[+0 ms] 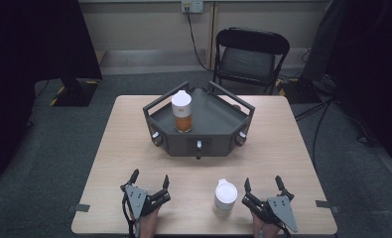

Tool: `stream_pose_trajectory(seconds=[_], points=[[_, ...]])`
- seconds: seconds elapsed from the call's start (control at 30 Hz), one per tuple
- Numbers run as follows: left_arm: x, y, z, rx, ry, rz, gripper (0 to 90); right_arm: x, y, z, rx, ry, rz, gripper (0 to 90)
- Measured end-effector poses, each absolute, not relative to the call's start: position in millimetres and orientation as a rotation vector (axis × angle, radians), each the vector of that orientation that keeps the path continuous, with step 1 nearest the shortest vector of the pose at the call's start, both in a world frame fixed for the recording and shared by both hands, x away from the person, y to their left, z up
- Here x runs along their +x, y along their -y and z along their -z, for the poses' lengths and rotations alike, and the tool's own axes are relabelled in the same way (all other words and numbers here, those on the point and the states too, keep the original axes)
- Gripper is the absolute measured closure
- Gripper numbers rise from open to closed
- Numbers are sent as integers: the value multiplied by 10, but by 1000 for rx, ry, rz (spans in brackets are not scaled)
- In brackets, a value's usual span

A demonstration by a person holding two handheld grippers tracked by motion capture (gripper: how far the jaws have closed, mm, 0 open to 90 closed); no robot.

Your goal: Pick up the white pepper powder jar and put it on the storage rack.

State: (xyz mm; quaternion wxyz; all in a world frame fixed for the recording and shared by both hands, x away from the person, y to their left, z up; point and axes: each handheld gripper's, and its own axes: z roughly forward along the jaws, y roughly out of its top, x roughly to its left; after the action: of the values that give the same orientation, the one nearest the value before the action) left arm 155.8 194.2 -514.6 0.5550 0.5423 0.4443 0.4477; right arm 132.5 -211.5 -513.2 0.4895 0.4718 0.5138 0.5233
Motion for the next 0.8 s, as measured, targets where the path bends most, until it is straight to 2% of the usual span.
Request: stream_pose_trajectory(seconds=[0.33,0.8], points=[[1557,-1939,5145,1280,-1052,-1059,5,1294,2172,5166,1145,-1213,-1326,10],[1559,-1946,5146,1281,-1048,-1056,1,1170,2121,4923,1086,-1204,-1390,0]])
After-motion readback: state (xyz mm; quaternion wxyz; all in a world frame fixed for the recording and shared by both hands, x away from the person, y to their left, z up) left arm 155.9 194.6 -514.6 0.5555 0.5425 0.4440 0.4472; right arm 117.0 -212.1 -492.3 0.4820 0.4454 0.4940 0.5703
